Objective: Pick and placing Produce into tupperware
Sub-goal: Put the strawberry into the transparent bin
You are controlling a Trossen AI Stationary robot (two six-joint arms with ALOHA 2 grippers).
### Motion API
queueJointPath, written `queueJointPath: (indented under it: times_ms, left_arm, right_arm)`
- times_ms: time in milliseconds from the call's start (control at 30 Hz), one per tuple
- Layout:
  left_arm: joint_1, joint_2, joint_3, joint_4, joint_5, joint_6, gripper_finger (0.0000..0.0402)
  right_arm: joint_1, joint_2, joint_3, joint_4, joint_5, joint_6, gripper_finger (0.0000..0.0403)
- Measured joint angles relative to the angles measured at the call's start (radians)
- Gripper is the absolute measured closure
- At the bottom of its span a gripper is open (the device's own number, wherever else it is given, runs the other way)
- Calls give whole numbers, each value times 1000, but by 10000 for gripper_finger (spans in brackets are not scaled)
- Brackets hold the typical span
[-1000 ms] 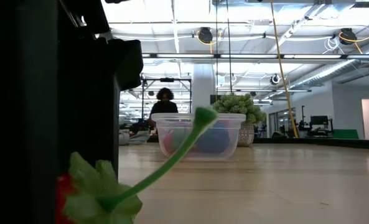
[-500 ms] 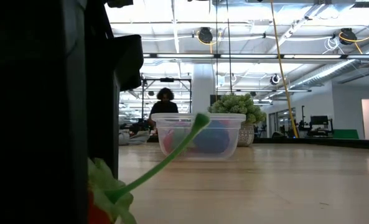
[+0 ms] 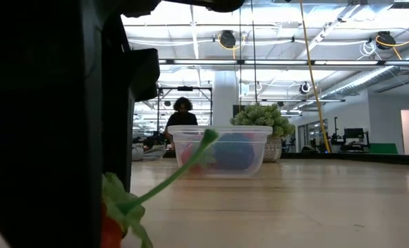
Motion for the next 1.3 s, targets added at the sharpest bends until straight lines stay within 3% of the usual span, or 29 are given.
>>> queueJointPath:
  times_ms: [700, 1300]
  left_arm:
    - [40, -90, -2, -157, -45, 50, 277]
    - [221, -301, 0, -481, -175, 247, 277]
  right_arm:
    - [0, 0, 0, 0, 0, 7, 209]
    - [0, -8, 0, -57, 0, -23, 209]
